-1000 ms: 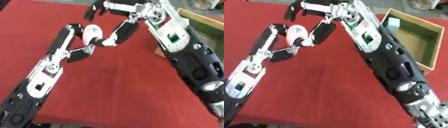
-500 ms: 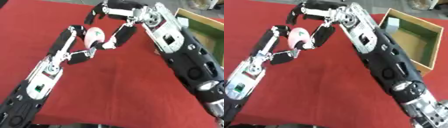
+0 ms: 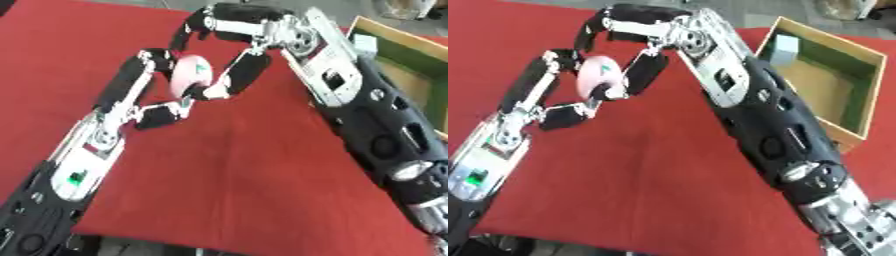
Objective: Pick up the objects with one hand, pass them to the other hand, and then place them into the box on the other side of the table.
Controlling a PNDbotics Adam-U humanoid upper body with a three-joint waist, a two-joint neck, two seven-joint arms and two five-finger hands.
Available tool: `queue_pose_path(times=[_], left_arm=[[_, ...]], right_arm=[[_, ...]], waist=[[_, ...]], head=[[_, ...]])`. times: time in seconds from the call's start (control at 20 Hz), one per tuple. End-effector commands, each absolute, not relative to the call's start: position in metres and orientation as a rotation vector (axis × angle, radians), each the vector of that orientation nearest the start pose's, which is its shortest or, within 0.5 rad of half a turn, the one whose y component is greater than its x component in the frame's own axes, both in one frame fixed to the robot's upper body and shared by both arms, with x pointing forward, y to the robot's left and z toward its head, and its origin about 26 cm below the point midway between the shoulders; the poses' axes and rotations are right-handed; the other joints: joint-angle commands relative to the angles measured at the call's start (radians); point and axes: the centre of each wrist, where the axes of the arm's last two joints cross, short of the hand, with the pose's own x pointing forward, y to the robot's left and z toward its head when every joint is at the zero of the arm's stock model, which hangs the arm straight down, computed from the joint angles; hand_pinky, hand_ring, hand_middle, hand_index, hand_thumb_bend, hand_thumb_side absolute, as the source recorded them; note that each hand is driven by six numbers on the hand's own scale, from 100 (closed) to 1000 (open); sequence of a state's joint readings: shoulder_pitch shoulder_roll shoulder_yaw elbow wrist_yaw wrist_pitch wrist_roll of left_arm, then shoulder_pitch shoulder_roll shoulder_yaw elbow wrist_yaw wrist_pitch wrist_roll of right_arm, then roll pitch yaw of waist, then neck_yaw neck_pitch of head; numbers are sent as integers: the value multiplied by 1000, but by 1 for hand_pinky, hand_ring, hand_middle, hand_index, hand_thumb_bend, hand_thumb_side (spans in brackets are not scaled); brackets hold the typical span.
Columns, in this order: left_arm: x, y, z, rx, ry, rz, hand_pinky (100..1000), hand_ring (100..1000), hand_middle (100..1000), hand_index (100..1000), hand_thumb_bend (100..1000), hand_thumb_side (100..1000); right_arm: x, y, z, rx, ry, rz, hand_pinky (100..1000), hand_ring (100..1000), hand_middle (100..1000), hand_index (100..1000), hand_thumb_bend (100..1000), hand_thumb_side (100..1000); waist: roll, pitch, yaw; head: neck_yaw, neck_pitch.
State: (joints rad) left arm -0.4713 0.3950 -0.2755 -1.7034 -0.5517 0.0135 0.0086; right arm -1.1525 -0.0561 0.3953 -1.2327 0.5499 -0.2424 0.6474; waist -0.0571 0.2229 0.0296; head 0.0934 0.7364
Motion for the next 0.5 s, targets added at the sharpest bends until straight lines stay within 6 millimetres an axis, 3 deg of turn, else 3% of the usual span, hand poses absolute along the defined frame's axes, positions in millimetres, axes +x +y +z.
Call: queue_pose_path(times=[0.05, 0.2, 0.5], left_arm=[[348, 210, 173, 665, -2090, -1000, 702, 502, 510, 424, 100, 185], [347, 210, 173, 666, -2093, -1001, 702, 502, 510, 423, 100, 183], [345, 210, 174, 672, -2098, -1015, 704, 503, 510, 423, 100, 177]], right_arm=[[408, -18, 290, 198, 2445, -2432, 851, 934, 727, 810, 442, 258], [409, -19, 289, 210, 2442, -2436, 850, 932, 722, 803, 439, 259], [413, -21, 287, 245, 2448, -2444, 843, 924, 711, 791, 351, 269]], waist=[[-3, -19, 3], [-2, -18, 5], [1, -17, 6]], head=[[-9, 1], [-13, 3], [-17, 3]])
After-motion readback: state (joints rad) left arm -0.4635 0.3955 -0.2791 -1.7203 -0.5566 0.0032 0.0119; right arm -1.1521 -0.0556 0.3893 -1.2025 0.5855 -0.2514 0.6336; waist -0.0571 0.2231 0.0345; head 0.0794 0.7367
